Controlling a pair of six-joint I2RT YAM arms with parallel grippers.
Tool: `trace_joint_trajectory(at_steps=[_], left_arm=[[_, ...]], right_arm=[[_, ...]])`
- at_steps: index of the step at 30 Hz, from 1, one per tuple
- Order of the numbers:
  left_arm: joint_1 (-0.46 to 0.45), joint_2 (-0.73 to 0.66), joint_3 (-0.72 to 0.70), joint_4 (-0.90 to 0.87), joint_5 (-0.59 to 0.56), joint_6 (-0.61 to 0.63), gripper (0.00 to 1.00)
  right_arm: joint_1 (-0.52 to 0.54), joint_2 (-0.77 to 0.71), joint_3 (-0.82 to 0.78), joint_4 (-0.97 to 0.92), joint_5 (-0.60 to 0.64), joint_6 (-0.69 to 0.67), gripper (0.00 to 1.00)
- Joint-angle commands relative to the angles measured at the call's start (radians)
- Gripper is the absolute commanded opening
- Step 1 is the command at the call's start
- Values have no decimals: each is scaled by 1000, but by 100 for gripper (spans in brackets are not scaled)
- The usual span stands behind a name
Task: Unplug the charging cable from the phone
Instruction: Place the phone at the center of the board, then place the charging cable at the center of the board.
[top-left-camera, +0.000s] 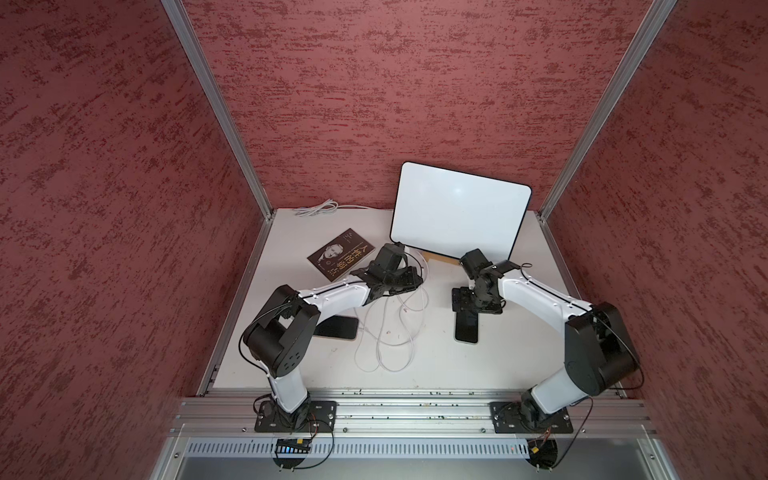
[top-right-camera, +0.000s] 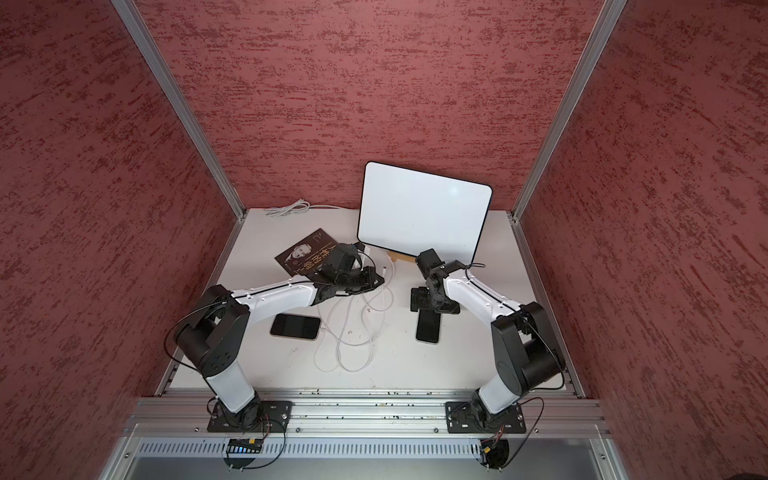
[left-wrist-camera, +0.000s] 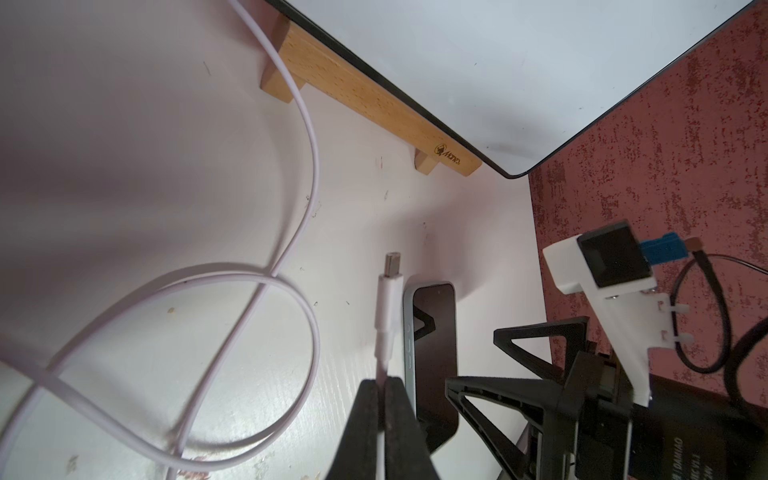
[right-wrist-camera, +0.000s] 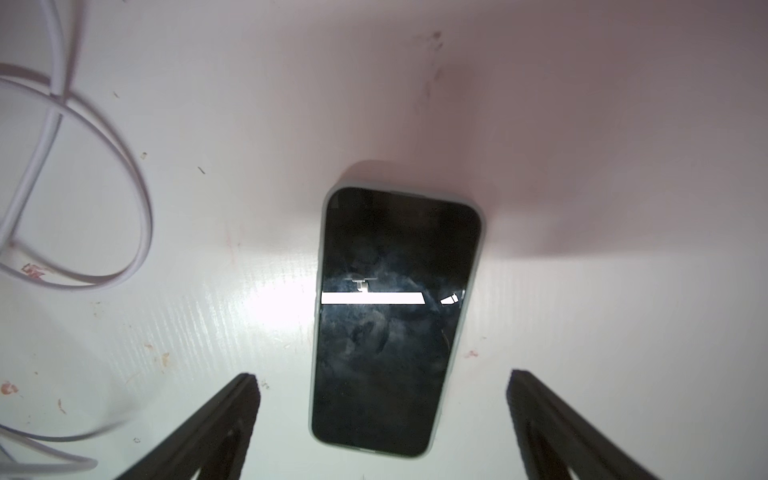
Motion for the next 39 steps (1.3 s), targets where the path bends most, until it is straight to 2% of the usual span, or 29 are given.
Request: trace_joint_trajectory(at_steps=[1, 9, 15, 19, 21, 23, 27, 28, 35, 39], left_arm=[[-3, 35, 67, -14, 13, -7, 7], [1, 138, 226, -56, -4, 5, 6], [1, 212, 357, -96, -14, 26, 5], [-1, 243, 382, -102, -14, 42, 7], [-1, 253, 377, -106, -15, 50, 18], [0, 263, 370, -107, -15, 52, 42], [1, 251, 349, -101, -10, 55, 75], [1, 240, 343, -102, -11, 57, 80], [5, 109, 259, -134, -72, 75, 99], [8, -1, 169, -158, -151, 74, 100]], right_arm=[[8, -65, -35, 4, 52, 44, 99], [7, -159, -72, 17, 110, 97, 98], [8, -191, -94, 43, 105, 121, 98], [8, -197, -100, 46, 105, 133, 97], [8, -198, -105, 51, 97, 136, 97], [7, -196, -106, 58, 88, 139, 97], [9, -191, -108, 71, 69, 143, 97], [9, -192, -106, 70, 66, 145, 97], [12, -198, -107, 80, 53, 148, 97], [14, -207, -111, 98, 34, 150, 97]])
